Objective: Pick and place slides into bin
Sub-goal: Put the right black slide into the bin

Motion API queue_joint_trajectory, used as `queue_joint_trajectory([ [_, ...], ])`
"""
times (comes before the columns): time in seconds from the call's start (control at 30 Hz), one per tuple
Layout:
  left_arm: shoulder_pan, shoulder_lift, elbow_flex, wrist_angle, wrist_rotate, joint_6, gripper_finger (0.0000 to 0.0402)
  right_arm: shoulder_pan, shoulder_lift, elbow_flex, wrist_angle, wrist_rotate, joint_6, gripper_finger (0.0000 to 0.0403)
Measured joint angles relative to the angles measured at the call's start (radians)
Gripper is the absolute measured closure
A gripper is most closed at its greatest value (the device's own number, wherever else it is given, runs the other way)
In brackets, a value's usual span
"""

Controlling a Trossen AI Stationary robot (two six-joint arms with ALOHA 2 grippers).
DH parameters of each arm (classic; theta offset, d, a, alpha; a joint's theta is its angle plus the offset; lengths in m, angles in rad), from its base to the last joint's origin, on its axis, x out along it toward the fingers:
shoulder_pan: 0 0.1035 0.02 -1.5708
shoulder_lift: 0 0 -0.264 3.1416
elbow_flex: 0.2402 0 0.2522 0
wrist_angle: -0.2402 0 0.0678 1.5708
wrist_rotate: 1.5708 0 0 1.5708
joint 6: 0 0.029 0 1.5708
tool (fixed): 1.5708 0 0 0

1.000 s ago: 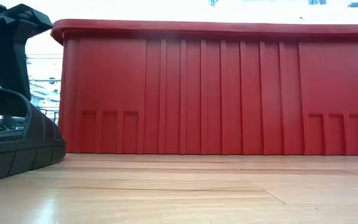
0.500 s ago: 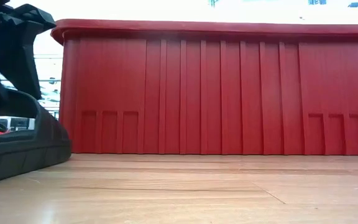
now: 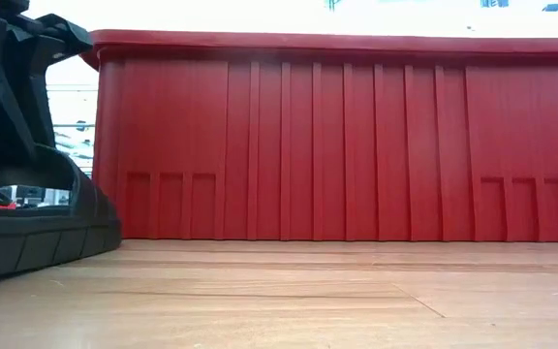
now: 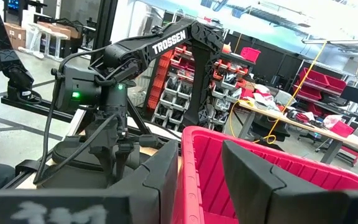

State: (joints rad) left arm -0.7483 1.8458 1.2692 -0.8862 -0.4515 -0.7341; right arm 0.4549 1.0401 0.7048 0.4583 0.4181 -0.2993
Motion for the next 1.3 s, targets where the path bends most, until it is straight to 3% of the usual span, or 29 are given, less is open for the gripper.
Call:
queue_joint_trajectory([
  [0.17,0.0,-0.001,0.0,0.011,0.003,0.045,0.0396,0.0,0.0,0.0,0.0,0.0,0.0,0.0289],
  [0.93,-0.036,0.003,0.243,-0.119,-0.038,0.199,0.0399,0.0,0.0,0.0,-0.032,-0.001,0.021,0.0293],
  [1.1,-0.064,0.003,0.296,-0.183,-0.082,0.2,0.04,0.014,0.016,0.001,-0.051,-0.049,-0.056,0.0291],
  [1.3,-0.078,0.003,0.364,-0.265,-0.153,0.227,0.04,0.074,0.081,0.001,0.001,-0.056,-0.257,0.0285],
])
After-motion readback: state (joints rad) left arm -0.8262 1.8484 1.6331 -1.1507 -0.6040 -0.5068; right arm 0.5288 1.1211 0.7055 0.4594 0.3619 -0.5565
